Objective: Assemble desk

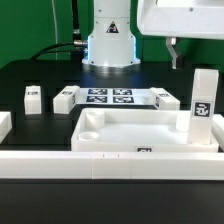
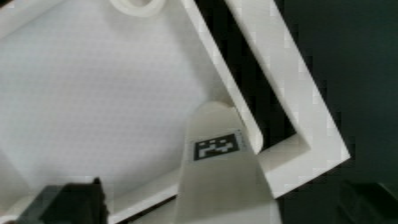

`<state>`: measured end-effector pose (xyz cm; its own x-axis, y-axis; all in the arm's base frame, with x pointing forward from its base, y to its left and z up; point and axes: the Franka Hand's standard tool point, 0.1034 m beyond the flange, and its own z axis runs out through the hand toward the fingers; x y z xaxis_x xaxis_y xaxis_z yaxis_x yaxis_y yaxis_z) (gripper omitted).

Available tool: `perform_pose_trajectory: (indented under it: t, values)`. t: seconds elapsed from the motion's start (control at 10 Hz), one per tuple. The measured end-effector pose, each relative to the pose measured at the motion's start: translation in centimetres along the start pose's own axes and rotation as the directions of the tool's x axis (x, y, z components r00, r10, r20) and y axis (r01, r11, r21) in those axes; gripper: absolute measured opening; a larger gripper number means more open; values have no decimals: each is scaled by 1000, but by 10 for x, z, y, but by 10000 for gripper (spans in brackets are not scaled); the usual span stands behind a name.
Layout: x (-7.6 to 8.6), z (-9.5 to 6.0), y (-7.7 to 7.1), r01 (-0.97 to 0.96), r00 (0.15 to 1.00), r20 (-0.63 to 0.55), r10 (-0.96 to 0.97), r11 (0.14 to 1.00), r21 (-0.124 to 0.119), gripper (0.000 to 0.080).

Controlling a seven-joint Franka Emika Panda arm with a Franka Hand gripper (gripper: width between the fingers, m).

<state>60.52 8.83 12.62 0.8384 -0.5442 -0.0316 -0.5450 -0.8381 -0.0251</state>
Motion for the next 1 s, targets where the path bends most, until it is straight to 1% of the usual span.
perform_pose_trajectory:
  t: [0.2, 0.3, 0.4, 0.5, 0.6, 0.7, 0.9, 1.0]
  values:
    - [-2, 1, -1, 17, 1000, -4, -17, 1000, -2, 648]
    - [-16, 5, -3, 133, 991, -9, -133, 991, -8, 648]
    - [-29, 9, 0, 235, 972, 9, -235, 972, -13, 648]
    - [-32, 13, 8, 295, 956, 15, -295, 955, -18, 648]
    - [-34, 12, 15, 287, 958, 7, -287, 958, -9, 648]
    - [-28, 12, 24, 246, 969, -1, -246, 969, 15, 648]
    - [-32, 14, 19, 258, 966, 3, -258, 966, 15, 648]
    - [-32, 15, 19, 256, 967, 3, -256, 967, 15, 648]
